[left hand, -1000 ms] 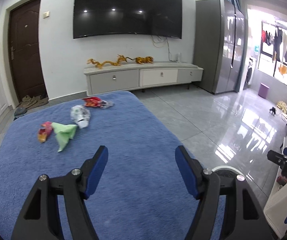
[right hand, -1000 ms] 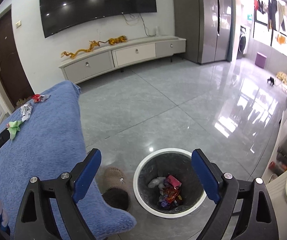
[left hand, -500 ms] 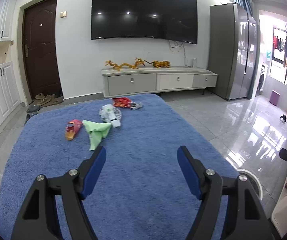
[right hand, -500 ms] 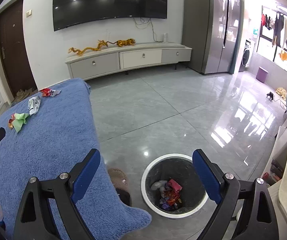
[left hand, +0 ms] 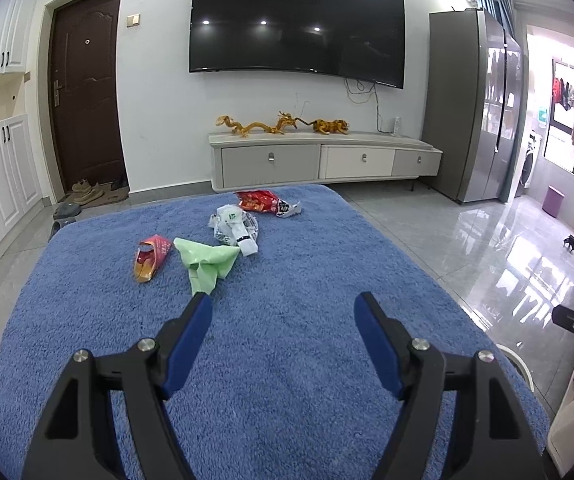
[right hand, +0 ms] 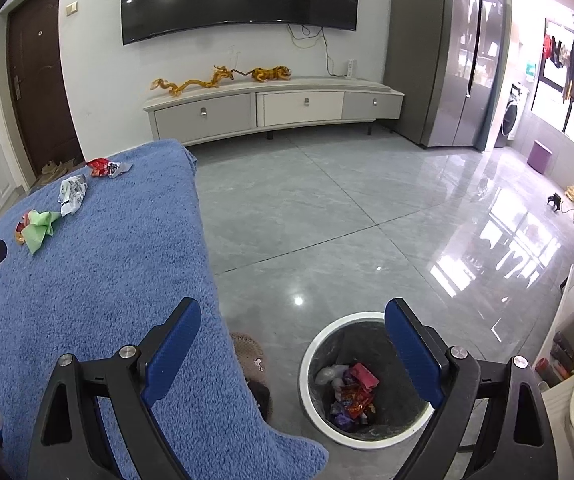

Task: Collect trash
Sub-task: 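Move both open tools back over the remaining trash on the rug, then grasp the green plastic bag with the left tool while the right tool grasps the white printed bag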

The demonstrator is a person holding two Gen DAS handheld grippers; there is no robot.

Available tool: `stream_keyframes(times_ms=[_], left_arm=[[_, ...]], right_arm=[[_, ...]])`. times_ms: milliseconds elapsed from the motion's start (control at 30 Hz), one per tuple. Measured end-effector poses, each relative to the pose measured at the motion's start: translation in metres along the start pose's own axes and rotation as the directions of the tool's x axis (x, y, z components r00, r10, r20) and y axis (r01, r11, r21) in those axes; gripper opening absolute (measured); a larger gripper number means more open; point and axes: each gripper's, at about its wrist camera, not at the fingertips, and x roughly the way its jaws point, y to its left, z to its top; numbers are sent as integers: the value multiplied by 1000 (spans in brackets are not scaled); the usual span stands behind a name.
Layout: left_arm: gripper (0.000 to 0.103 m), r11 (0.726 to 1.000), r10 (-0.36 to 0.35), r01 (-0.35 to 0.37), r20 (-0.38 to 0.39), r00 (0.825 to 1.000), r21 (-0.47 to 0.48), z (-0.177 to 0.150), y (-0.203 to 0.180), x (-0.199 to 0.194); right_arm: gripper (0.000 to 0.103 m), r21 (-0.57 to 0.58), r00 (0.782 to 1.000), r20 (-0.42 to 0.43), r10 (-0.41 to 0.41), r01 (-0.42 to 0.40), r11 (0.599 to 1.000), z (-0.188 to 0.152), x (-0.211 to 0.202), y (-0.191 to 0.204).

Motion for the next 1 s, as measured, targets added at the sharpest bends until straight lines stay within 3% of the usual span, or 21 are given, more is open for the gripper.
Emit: stream_keyframes(times_ms=[233, 400, 567, 733, 1000], left_arm=[[72, 999, -31, 34, -61, 998, 35, -3, -2, 25], [72, 997, -18, 24, -80, 997, 73, -6, 4, 40], [72, 1000, -19, 20, -83, 996, 18, 5, 36, 48], [73, 996, -31, 25, -84, 996, -82, 18, 78, 59], [77, 987, -44, 28, -96, 994, -156, 39, 99, 96]], right_arm=[[92, 47, 1000, -14, -23, 24, 999, 3, 16, -17], [91, 20, 999, -40, 14, -13, 1000, 14, 34, -6], [87, -37, 991, -40, 124, -126, 991, 35, 52, 31], [86, -97, 968, -43, 247, -250, 963, 55, 69, 75], [85, -166, 936, -57, 347, -352, 921, 80, 94, 130]])
